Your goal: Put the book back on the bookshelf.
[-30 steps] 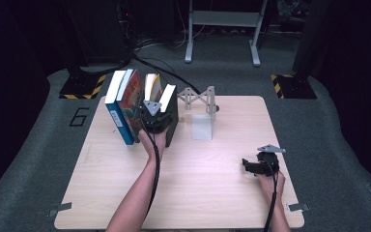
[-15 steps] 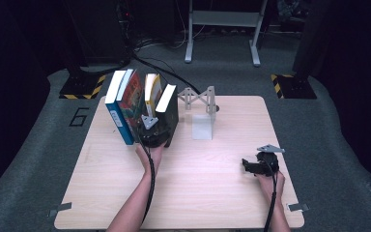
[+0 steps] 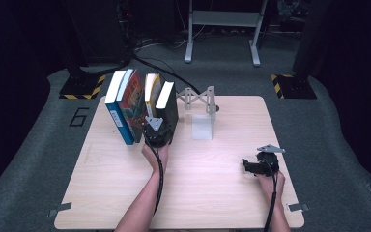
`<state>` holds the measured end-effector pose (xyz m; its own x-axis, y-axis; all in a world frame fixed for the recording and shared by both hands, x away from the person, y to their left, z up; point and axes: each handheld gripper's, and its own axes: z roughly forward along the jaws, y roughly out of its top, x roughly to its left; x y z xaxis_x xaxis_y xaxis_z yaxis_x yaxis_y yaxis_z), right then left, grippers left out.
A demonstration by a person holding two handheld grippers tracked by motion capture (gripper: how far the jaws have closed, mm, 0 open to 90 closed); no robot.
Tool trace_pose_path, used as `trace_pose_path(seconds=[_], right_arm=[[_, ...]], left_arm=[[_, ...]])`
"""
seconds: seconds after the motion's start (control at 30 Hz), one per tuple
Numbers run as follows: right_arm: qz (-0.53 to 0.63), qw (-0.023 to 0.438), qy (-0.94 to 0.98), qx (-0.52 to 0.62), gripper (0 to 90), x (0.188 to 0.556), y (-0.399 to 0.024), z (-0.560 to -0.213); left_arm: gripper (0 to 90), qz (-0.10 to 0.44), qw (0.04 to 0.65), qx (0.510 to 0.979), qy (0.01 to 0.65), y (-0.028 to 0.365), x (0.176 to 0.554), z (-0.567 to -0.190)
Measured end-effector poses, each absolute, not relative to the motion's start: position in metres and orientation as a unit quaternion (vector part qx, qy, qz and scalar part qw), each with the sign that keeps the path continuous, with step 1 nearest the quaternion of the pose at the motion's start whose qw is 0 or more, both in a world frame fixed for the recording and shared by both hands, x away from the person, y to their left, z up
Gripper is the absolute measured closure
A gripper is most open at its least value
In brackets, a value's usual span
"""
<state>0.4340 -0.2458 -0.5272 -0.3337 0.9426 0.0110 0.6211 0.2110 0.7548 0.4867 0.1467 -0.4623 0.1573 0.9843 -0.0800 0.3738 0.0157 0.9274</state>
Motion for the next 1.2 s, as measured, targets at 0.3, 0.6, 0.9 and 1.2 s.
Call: trace_pose_path(seconds=[0.3, 0.6, 0.9, 1.2], right_arm=[[0.342, 0.235, 0.742, 0.527, 14.9, 0.434, -0.246, -0.527], [0.339, 0.234, 0.742, 0.529, 14.9, 0.433, -0.245, -0.527], [0.341, 0.234, 0.741, 0.529, 14.9, 0.433, -0.245, -0.527], [0.343, 0.232, 0.739, 0.531, 14.9, 0.433, -0.245, -0.527]], left_arm=[[45.5, 0.265, 0.465, 0.632, 0.561, 0.158, 0.486, -0.457], [48.6, 0.246, 0.481, 0.633, 0.554, 0.167, 0.48, -0.453], [52.7, 0.289, 0.465, 0.632, 0.549, 0.157, 0.48, -0.455], [52.9, 0.307, 0.455, 0.627, 0.552, 0.149, 0.488, -0.456]])
